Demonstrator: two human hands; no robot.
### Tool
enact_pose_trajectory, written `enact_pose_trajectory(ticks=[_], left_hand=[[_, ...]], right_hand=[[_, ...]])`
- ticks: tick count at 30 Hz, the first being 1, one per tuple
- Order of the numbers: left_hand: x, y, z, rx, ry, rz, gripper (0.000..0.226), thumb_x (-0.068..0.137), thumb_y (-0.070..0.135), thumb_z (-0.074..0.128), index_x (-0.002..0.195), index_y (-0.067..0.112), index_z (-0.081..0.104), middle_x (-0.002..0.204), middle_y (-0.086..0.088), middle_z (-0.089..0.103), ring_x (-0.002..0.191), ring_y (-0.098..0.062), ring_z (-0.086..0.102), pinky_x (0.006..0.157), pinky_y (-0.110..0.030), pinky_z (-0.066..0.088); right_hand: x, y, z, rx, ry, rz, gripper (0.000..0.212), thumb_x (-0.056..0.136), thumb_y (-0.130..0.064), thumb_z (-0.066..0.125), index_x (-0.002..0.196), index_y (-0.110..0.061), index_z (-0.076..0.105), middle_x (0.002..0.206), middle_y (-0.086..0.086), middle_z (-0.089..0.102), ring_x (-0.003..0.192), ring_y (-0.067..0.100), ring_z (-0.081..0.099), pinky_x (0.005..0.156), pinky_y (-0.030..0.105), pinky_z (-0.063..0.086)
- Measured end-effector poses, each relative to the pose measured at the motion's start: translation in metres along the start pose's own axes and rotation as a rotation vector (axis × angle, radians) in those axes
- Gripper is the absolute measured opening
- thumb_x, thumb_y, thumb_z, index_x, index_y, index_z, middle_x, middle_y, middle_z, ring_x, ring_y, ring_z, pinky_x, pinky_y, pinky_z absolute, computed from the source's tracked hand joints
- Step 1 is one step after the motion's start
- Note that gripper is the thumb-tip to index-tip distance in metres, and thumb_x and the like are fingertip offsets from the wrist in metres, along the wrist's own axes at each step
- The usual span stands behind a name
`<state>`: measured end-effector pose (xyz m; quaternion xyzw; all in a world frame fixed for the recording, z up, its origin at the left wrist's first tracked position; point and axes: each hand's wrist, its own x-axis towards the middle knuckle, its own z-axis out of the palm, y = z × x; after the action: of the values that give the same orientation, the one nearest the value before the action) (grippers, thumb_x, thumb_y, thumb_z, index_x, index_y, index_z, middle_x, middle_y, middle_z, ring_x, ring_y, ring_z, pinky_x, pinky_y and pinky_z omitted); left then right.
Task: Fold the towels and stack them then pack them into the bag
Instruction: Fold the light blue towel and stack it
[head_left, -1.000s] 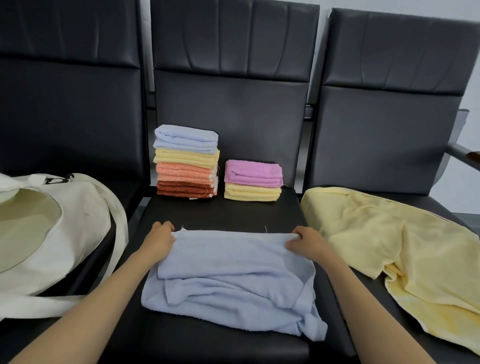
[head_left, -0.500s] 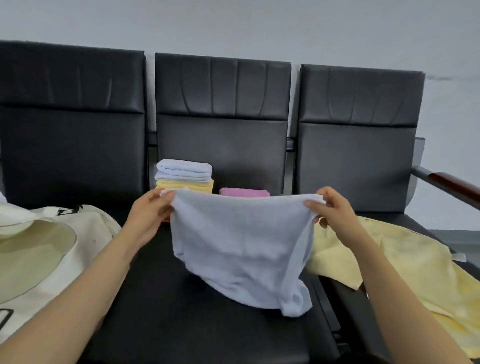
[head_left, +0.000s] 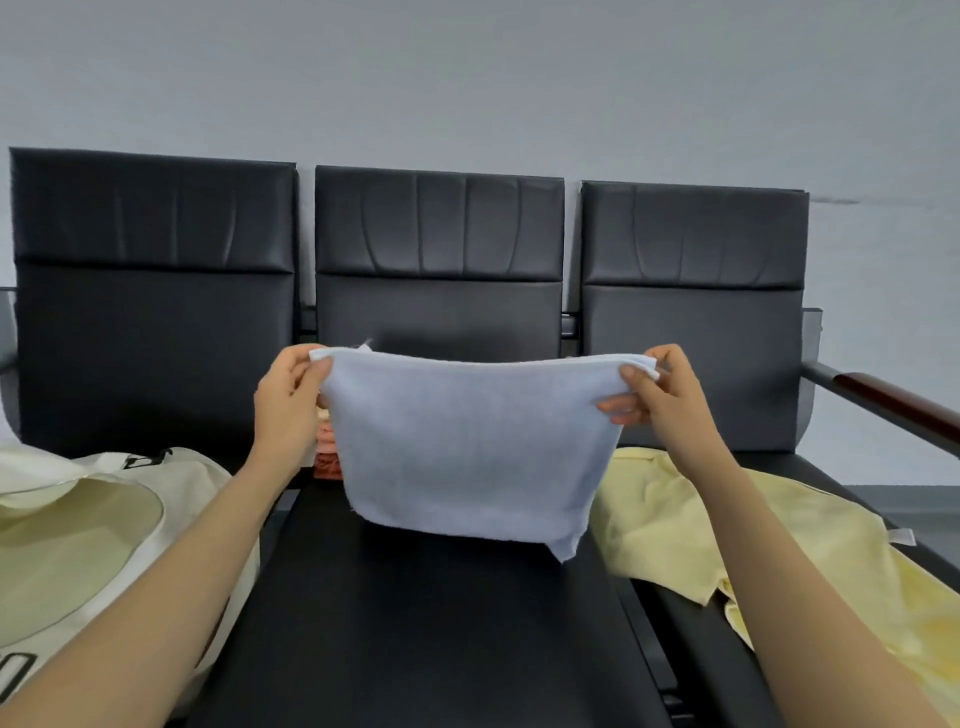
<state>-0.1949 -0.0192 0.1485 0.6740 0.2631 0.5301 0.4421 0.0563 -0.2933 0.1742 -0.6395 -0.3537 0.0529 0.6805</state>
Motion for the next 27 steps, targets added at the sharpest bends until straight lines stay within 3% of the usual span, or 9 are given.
enact_pose_trajectory(ticks=[3, 6, 9, 12, 15, 18, 20, 24, 27], left_hand=[[0.007, 0.01, -0.001, 0.097, 0.003, 0.031, 0.016, 0.1, 0.03, 0.045, 0.102, 0.02, 0.056, 0.085, -0.004, 0.062, 0.07, -0.02, 0.056, 0.064, -0.039, 0.048], [0.013, 0.012, -0.002, 0.055, -0.12, -0.103, 0.022, 0.101, 0.028, 0.045, 0.104, 0.01, 0.057, 0.075, -0.004, 0.054, 0.053, -0.014, 0.046, 0.043, -0.025, 0.038], [0.014, 0.012, -0.007, 0.02, -0.259, -0.223, 0.022, 0.1, 0.024, 0.048, 0.105, 0.007, 0.061, 0.069, -0.006, 0.049, 0.04, -0.008, 0.037, 0.033, -0.018, 0.029], [0.017, 0.008, -0.014, 0.068, -0.217, -0.214, 0.021, 0.098, 0.022, 0.053, 0.111, 0.007, 0.061, 0.086, -0.006, 0.061, 0.059, -0.012, 0.055, 0.047, -0.021, 0.049], [0.019, 0.003, -0.01, 0.02, -0.226, -0.264, 0.027, 0.096, 0.014, 0.056, 0.121, 0.002, 0.055, 0.106, -0.011, 0.065, 0.089, -0.018, 0.065, 0.079, -0.031, 0.057], [0.021, 0.001, -0.007, 0.054, -0.176, -0.212, 0.021, 0.095, 0.013, 0.058, 0.115, 0.007, 0.059, 0.111, -0.013, 0.066, 0.101, -0.022, 0.064, 0.094, -0.04, 0.052], [0.022, 0.003, -0.007, 0.007, -0.077, -0.12, 0.014, 0.095, 0.017, 0.058, 0.108, 0.014, 0.061, 0.107, -0.007, 0.067, 0.103, -0.021, 0.064, 0.096, -0.043, 0.051], [0.018, 0.011, -0.004, -0.18, 0.039, -0.04, 0.011, 0.099, 0.017, 0.05, 0.095, 0.025, 0.055, 0.094, 0.002, 0.066, 0.091, -0.014, 0.064, 0.086, -0.035, 0.053], [0.012, 0.003, -0.007, -0.04, 0.016, -0.026, 0.009, 0.099, 0.02, 0.05, 0.095, 0.026, 0.055, 0.09, 0.0, 0.065, 0.084, -0.018, 0.061, 0.077, -0.042, 0.053]], right_hand=[[0.002, -0.007, 0.005, -0.068, 0.037, 0.015, 0.018, 0.099, -0.022, 0.051, 0.092, -0.017, 0.035, 0.077, 0.01, 0.058, 0.056, 0.027, 0.069, 0.051, 0.031, 0.057], [0.003, -0.008, 0.005, -0.265, 0.099, 0.014, 0.02, 0.098, -0.029, 0.05, 0.093, -0.012, 0.04, 0.059, 0.012, 0.055, 0.039, 0.02, 0.054, 0.042, 0.025, 0.047], [0.008, -0.003, 0.0, -0.334, 0.071, 0.095, 0.027, 0.098, -0.03, 0.049, 0.089, -0.005, 0.051, 0.062, 0.009, 0.045, 0.04, 0.016, 0.041, 0.037, 0.023, 0.037], [0.01, 0.004, -0.006, -0.18, -0.094, 0.273, 0.022, 0.099, -0.023, 0.049, 0.092, -0.004, 0.058, 0.07, 0.007, 0.056, 0.046, 0.014, 0.055, 0.046, 0.025, 0.048], [0.013, 0.016, -0.004, 0.09, -0.211, 0.372, 0.012, 0.098, -0.008, 0.051, 0.104, -0.001, 0.058, 0.103, 0.011, 0.067, 0.086, 0.022, 0.071, 0.074, 0.025, 0.059], [0.018, 0.025, 0.005, 0.065, -0.172, 0.286, 0.004, 0.097, -0.005, 0.051, 0.097, -0.006, 0.054, 0.11, 0.012, 0.061, 0.098, 0.016, 0.064, 0.091, 0.026, 0.054], [0.017, 0.024, 0.013, -0.004, -0.109, 0.139, 0.006, 0.098, -0.013, 0.051, 0.1, -0.008, 0.055, 0.106, 0.007, 0.061, 0.098, 0.013, 0.061, 0.096, 0.03, 0.049], [0.015, 0.017, 0.02, 0.073, -0.028, -0.009, 0.007, 0.099, -0.014, 0.05, 0.101, -0.01, 0.055, 0.098, 0.004, 0.065, 0.094, 0.015, 0.065, 0.088, 0.028, 0.053], [0.01, 0.013, 0.022, -0.023, -0.009, 0.031, 0.007, 0.1, -0.016, 0.047, 0.096, -0.014, 0.053, 0.076, 0.011, 0.064, 0.058, 0.021, 0.066, 0.064, 0.035, 0.059]])
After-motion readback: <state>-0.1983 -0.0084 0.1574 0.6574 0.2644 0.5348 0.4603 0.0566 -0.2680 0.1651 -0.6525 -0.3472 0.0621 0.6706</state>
